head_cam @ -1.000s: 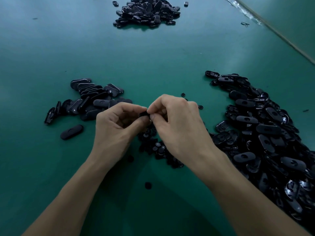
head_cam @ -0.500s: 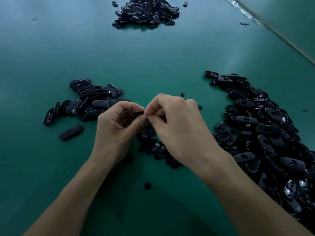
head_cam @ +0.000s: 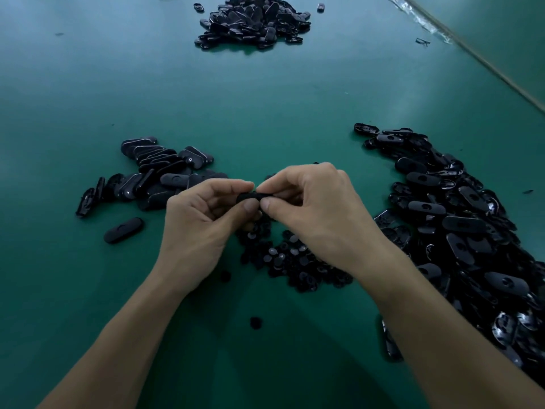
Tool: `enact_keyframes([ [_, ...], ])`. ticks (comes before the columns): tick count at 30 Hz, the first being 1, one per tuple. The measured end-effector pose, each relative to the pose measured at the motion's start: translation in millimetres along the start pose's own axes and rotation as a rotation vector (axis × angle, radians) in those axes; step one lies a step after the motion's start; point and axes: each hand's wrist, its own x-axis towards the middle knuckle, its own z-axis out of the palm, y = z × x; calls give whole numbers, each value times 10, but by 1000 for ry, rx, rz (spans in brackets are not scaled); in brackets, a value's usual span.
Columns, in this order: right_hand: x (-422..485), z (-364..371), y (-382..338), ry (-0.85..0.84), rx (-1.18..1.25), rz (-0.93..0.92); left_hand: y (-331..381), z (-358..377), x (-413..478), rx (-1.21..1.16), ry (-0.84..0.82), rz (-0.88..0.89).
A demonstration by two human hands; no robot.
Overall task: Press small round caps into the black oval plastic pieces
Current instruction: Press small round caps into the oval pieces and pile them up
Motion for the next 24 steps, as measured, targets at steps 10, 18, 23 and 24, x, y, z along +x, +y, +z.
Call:
enact_keyframes([
  [10,-32,63,-23,43,-10,41,12,2,-9,10,13,-11],
  [18,-67,12,-33,5,-1,44,23,-4,-22,46,64,31],
  [23,-89,-46,-11,42,-94,70,-29,-14,-24,194,159,125],
  [24,-95,-79,6,83,-132,73,-33,-44,-13,256,214,155],
])
